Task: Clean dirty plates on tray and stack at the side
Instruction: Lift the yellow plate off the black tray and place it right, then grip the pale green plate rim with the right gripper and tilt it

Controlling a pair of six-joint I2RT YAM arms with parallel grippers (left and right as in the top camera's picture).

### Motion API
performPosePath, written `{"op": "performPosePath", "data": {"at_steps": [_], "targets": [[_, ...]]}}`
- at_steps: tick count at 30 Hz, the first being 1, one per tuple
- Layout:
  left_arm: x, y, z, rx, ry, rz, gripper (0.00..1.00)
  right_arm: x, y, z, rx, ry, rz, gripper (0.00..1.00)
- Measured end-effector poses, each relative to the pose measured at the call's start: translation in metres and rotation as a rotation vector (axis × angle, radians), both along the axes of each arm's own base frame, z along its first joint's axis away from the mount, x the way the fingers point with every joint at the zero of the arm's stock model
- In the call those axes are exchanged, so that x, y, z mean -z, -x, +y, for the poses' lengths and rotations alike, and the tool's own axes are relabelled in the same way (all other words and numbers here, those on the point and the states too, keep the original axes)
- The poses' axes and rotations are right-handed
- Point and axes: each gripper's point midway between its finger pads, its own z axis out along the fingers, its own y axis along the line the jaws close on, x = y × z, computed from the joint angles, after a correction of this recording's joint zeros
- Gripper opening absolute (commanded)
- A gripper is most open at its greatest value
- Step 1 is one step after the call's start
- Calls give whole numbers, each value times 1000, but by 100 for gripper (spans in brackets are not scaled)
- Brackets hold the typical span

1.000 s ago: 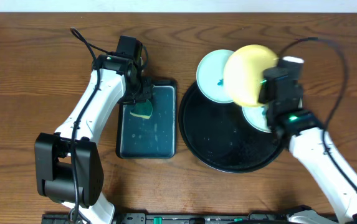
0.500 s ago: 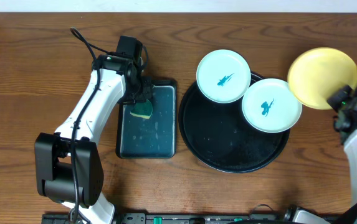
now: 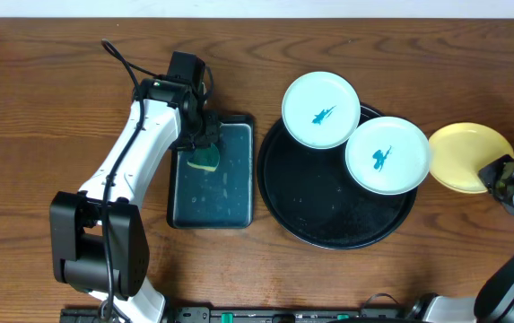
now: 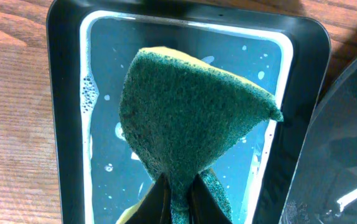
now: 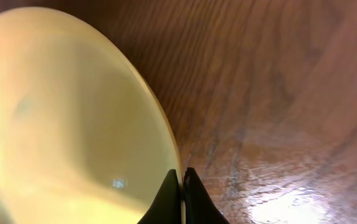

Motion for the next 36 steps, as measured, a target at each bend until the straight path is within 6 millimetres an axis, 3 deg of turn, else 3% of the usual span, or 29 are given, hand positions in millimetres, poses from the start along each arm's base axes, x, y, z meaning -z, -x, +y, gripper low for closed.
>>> {"op": "performPosePath", "data": {"at_steps": [2,5,6,10,14,19,24,27,36], "targets": [[0,0,0,0,0,0,8,5,0,2,-6,-17,8,3],[0,0,0,0,0,0,8,8,-1,4,-1,-30,4,34],[0,0,0,0,0,0,7,7,-2,4,-6,-29,2,40],[0,0,0,0,0,0,8,3,-17,6,-39,-42,-63,43],[0,0,0,0,0,0,7,-7,-47,26,-188,-102,-186,55],[0,0,0,0,0,0,8,-14,-73,87,-502,-196,-257,51],[0,0,0,0,0,0,7,-13,-80,119,-667,-173,-233,47],[0,0,0,0,0,0,8,-11,-82,129,-714,-140,-205,47],[0,0,0,0,0,0,7,-8,-83,135,-751,-71,-156,37]]}}
